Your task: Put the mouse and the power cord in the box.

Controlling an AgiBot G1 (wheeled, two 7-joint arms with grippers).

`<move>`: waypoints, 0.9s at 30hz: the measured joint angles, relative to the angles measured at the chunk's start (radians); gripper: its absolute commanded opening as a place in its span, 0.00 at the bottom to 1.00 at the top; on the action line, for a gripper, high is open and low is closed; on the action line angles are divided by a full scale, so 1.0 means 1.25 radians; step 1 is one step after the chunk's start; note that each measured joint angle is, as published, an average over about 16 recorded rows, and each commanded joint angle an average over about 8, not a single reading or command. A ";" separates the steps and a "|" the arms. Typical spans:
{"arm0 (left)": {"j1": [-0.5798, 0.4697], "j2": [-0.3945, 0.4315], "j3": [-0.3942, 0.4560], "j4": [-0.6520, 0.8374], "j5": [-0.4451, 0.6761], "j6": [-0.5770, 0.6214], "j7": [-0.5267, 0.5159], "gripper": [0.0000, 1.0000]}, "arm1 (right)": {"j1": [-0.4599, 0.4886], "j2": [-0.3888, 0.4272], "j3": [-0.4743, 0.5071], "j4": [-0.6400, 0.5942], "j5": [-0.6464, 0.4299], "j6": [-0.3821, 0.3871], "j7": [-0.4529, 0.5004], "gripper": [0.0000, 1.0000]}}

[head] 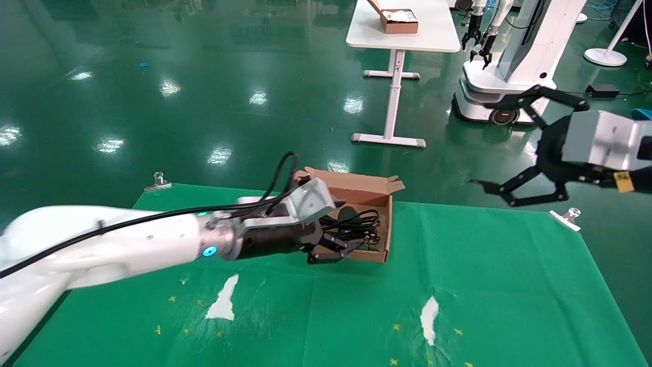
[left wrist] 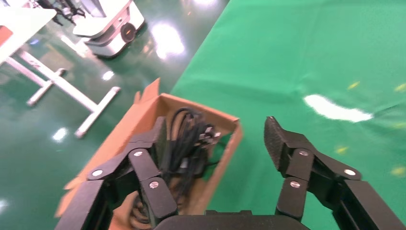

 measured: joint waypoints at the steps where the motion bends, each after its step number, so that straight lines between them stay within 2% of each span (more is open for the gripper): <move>1: 0.009 -0.010 -0.013 -0.009 -0.010 0.013 -0.003 1.00 | -0.011 0.001 0.004 0.010 0.008 -0.002 0.014 1.00; 27: 0.244 -0.277 -0.350 -0.237 -0.260 0.351 -0.079 1.00 | -0.293 0.034 0.114 0.273 0.212 -0.064 0.367 1.00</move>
